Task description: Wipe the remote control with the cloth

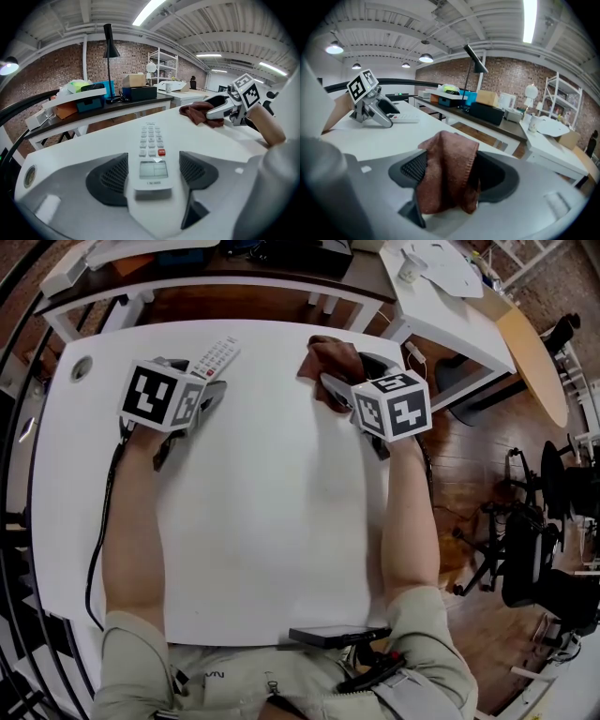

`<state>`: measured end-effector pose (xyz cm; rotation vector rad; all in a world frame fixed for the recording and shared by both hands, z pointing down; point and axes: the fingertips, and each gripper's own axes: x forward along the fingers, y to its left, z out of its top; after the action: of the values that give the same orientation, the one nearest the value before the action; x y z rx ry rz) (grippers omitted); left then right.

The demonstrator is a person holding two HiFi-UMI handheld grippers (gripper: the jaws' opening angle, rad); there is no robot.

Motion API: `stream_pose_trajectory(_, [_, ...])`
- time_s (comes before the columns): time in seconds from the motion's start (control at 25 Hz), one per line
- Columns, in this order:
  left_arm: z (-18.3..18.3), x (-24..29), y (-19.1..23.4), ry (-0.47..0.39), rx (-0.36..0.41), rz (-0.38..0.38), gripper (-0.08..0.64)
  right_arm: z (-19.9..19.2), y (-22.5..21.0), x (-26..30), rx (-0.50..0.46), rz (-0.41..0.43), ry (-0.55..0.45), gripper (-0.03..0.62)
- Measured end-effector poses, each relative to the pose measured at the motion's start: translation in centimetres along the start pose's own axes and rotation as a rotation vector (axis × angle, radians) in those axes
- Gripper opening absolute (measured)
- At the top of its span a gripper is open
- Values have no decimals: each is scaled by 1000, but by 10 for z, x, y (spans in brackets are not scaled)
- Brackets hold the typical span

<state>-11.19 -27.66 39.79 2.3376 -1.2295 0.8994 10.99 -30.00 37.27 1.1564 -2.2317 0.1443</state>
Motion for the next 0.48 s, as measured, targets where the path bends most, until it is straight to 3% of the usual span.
stream_pose_trajectory(0.28, [0,2,5,32,-42,-17,341,0,1,1,5,0,-3,330])
stream_pose_trajectory(0.48, [1,0,3,16,-16,-13,266,-2,1,2,6,-1,-5,326])
